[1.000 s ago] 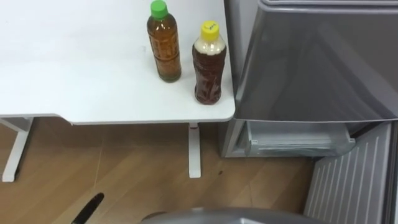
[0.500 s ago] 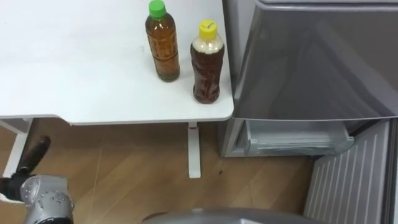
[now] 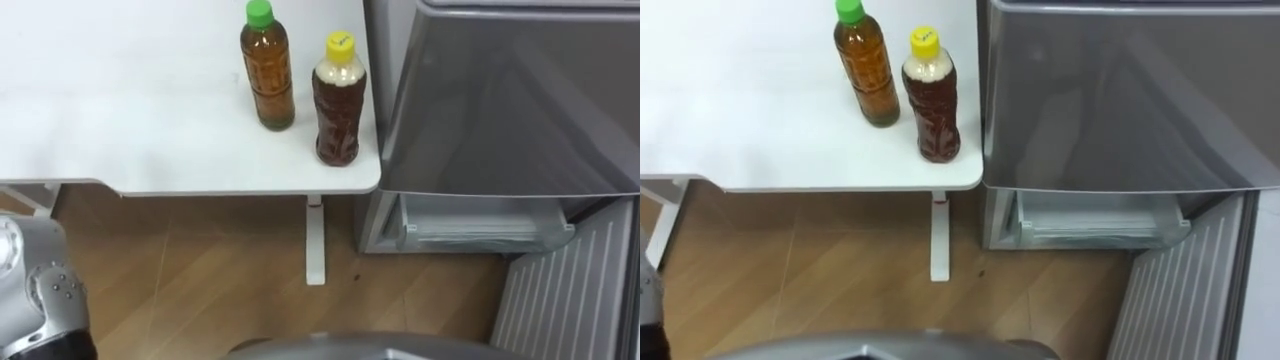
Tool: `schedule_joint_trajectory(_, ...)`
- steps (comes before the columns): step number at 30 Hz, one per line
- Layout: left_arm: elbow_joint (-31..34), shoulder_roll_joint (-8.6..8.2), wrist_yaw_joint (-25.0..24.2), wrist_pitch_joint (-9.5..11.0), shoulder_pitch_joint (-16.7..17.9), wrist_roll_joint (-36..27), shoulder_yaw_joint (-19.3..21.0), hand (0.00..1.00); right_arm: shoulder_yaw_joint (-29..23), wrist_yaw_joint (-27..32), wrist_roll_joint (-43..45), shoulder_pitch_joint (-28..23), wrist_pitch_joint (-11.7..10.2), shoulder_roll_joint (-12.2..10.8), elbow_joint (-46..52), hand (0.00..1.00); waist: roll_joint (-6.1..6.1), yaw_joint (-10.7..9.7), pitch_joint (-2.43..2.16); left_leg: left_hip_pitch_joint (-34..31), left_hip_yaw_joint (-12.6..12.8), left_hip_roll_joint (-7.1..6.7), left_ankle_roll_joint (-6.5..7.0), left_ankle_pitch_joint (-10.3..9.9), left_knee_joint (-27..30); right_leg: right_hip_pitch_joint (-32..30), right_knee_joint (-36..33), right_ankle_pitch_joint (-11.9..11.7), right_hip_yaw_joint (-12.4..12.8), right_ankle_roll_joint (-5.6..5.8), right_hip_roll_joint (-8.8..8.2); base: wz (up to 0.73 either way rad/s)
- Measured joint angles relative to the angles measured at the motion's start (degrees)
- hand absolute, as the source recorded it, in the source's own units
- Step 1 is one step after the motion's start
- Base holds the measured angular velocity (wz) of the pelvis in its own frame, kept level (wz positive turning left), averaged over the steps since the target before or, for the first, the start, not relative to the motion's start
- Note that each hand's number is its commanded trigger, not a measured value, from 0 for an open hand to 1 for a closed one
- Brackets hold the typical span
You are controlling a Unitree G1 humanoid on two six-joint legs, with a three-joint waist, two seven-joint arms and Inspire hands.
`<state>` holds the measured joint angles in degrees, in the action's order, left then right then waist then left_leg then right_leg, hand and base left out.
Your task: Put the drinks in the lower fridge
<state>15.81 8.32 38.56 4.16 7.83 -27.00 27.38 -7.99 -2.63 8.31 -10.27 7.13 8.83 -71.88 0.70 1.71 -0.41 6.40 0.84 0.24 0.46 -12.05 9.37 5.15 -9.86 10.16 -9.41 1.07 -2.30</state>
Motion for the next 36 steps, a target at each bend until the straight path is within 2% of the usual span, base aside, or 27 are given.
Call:
schedule_joint_trajectory(4, 3.99, 0.13, -5.52, 0.0, -0.01, 4.54, -3.24, 0.0, 0.02, -0.82, 0.02, 0.29, -0.27, 0.12, -1.19, 0.0, -0.06, -0.24, 0.09, 0.08, -0.37, 0.0, -0.01, 0.01, 0.03, 0.17, 0.14, 0.01, -0.09, 0.0, 0.02, 0.03)
schedule_joint_trajectory(5, 4.74, 0.14, -7.63, -0.02, -0.02, 5.33, -4.07, 0.0, 0.01, -1.34, 0.04, 0.29, -0.29, 0.16, -1.3, 0.0, -0.04, -0.34, 0.24, -0.08, -0.38, -0.01, -0.01, 0.01, 0.03, 0.59, 0.22, 0.01, -0.06, 0.0, 0.02, 0.0)
schedule_joint_trajectory(6, 5.72, 0.13, -9.69, -0.09, -0.02, 5.33, -4.62, 0.0, 0.02, -1.49, 0.05, 0.29, -0.31, 0.14, -1.29, 0.0, -0.11, -0.49, 0.43, -0.1, -0.37, -0.03, -0.01, 0.0, 0.03, 0.61, 0.28, 0.02, -0.03, 0.02, 0.02, 0.0)
schedule_joint_trajectory(9, 7.89, 0.15, -13.59, -0.13, -0.02, 5.33, -5.34, 0.0, 0.13, -2.25, 0.32, 0.27, -0.21, 0.13, -1.01, 0.0, -0.17, -0.57, 0.53, -0.7, -0.32, -0.02, -0.02, -0.01, -0.04, -0.18, 0.28, 0.03, 0.2, 0.02, 0.08, -0.01)
schedule_joint_trajectory(11, 9.0, 0.87, -17.1, -0.27, -0.07, 5.2, -5.93, 0.0, 0.62, -2.89, 0.9, 0.2, -0.16, 0.13, -1.08, 0.0, -0.03, -0.67, 0.8, -0.87, -0.03, 0.06, -0.02, -0.01, -0.14, -0.53, 0.22, 0.02, 0.81, 0.01, 0.23, -0.06)
schedule_joint_trajectory(12, 9.03, 1.72, -18.88, -0.44, -0.22, 5.16, -6.37, 0.0, 0.64, -3.68, 1.07, 0.2, -0.15, 0.1, -1.31, 0.0, -0.01, -0.89, 0.8, -0.85, -0.02, 0.1, -0.02, -0.01, -0.23, -0.49, 0.22, 0.02, 1.04, 0.01, 0.32, -0.04)
schedule_joint_trajectory(16, 9.09, 2.61, -24.41, -1.22, -1.91, 5.21, -7.77, 0.0, 1.36, -5.24, 1.26, 0.22, -0.15, 0.04, -1.7, 0.0, -0.05, -1.41, 0.78, -0.93, 0.27, 0.1, -0.02, 0.0, -0.22, -0.89, 0.1, 0.01, 1.52, 0.0, 0.34, -0.04)
schedule_joint_trajectory(19, 10.28, 3.93, -28.77, -2.08, -2.68, 4.89, -9.67, 0.0, 1.76, -6.78, 1.6, 0.6, -0.11, 0.01, -2.0, 0.0, 0.08, -1.64, 0.81, -1.22, 0.43, 0.07, -0.01, 0.0, 0.01, -1.32, 0.02, -0.02, 1.67, -0.04, 0.31, -0.06)
schedule_joint_trajectory(21, 10.42, 3.94, -32.02, -2.23, -3.68, 3.67, -10.1, 0.0, 1.75, -6.82, 2.32, 1.43, -0.11, 0.03, -3.05, 0.0, 0.12, -1.94, 0.81, -0.92, 0.55, 0.1, -0.01, 0.01, 0.01, -1.23, -0.04, -0.02, 2.14, -0.04, 0.36, -0.09)
schedule_joint_trajectory(26, 10.42, 3.94, -35.81, -2.46, -3.88, 2.72, -10.75, 0.0, 1.78, -6.88, 3.25, 2.69, -0.21, 0.09, -4.04, 0.0, 0.12, -3.07, 0.85, -0.83, 0.79, 0.1, -0.01, 0.01, 0.01, -1.25, -0.04, -0.02, 2.3, -0.04, 0.37, -0.01)
schedule_joint_trajectory(33, 10.09, 3.94, -41.34, -2.85, -3.86, 2.81, -12.02, 0.0, 1.7, -7.93, 4.89, 3.46, -0.11, 0.2, -4.95, 0.0, 0.25, -3.71, 1.19, -1.14, 0.59, 0.06, -0.01, 0.01, 0.01, -1.71, 0.05, 0.0, 2.25, -0.03, 0.36, 0.02)
schedule_joint_trajectory(36, 10.09, 3.95, -46.15, -5.36, -3.86, 2.79, -14.3, 0.0, 1.71, -8.13, 5.83, 3.73, 0.03, 0.2, -4.75, 0.0, 0.57, -3.84, 1.12, -1.79, 0.61, 0.07, 0.0, 0.02, 0.16, -2.23, -0.3, -0.02, 2.07, -0.05, 0.37, 0.0)
